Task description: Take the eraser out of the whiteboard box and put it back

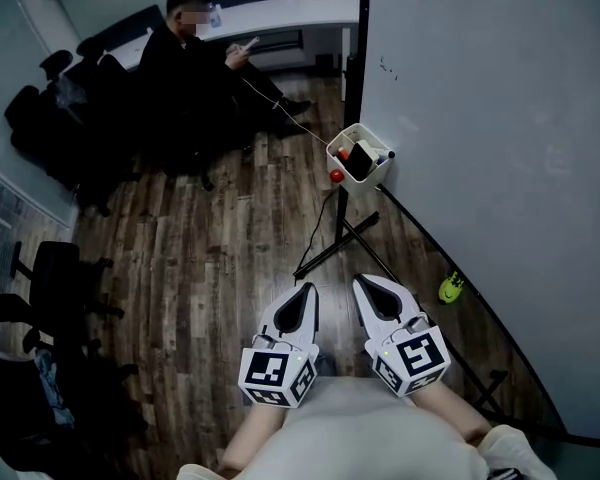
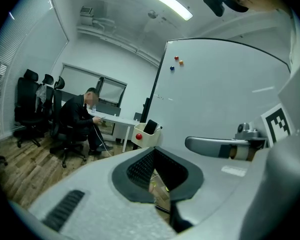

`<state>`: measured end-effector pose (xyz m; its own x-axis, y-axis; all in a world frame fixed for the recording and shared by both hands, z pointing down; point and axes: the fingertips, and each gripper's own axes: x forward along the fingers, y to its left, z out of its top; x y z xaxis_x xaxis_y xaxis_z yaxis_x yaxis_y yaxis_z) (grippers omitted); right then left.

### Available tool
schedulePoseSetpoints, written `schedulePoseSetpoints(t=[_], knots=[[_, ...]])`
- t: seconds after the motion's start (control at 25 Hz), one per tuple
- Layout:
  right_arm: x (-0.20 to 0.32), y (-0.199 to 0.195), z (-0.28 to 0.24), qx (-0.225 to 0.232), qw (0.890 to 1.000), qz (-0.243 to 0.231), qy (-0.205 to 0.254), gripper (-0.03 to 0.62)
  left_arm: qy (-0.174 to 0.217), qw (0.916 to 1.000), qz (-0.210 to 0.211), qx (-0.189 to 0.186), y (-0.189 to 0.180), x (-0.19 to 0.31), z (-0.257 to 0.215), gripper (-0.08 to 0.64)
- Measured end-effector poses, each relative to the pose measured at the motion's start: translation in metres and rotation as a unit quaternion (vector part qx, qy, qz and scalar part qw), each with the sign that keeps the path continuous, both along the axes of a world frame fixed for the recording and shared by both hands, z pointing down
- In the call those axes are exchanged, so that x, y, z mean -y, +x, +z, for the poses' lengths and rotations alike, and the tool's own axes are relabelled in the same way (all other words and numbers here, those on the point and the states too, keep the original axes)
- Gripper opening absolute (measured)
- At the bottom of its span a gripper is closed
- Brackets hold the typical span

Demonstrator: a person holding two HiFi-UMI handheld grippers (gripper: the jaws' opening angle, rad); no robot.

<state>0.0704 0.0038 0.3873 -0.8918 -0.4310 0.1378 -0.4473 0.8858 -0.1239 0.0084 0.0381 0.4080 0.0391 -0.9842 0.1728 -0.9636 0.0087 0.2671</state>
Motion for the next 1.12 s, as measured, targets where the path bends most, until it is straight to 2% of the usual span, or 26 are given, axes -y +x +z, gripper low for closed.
schedulePoseSetpoints(t=[0.48,1.12], knots=[[0.035,-0.047,-0.014,0.002,1.000,0.030,0.007,0.006,-0.003,0.9992,0.039,0.006,-0.047,0.040,-0.011,0.005],[0.074,-0.093,-0.016,0.011,0.994,0.110,0.021,0.006,-0.004,0.9950,0.100,0.011,-0.105,0.078,-0.010,0.005]])
